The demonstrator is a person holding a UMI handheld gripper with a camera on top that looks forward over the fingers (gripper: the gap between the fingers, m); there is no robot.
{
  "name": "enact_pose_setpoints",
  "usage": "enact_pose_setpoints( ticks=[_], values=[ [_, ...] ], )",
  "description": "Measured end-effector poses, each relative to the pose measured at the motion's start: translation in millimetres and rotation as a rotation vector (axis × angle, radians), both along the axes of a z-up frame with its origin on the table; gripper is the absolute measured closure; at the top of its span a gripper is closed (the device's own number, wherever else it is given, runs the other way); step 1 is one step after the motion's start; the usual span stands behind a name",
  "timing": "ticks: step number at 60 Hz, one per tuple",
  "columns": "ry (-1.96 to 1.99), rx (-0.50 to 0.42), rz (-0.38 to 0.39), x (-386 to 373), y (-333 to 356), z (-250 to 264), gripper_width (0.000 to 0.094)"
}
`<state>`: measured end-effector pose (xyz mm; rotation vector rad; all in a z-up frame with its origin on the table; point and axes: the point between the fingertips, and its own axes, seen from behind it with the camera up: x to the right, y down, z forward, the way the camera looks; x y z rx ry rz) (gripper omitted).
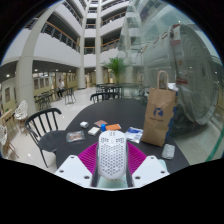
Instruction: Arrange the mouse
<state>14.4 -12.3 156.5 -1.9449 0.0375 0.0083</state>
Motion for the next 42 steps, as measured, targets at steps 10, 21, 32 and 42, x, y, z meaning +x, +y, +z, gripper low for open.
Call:
enact_pose_setpoints(
  ticks=[10,21,32,42],
  values=[
    [-0.03,-0.114,-0.126,68,-37,-65,0.0546],
    [-0.012,-0.286,-0.146,82,-41,-151,0.0545],
    [0.028,-0.313,-0.13,82,-35,-171,0.0437],
    [-0.118,-0.297,-0.032,78,-58,-159,0.0086]
  ],
)
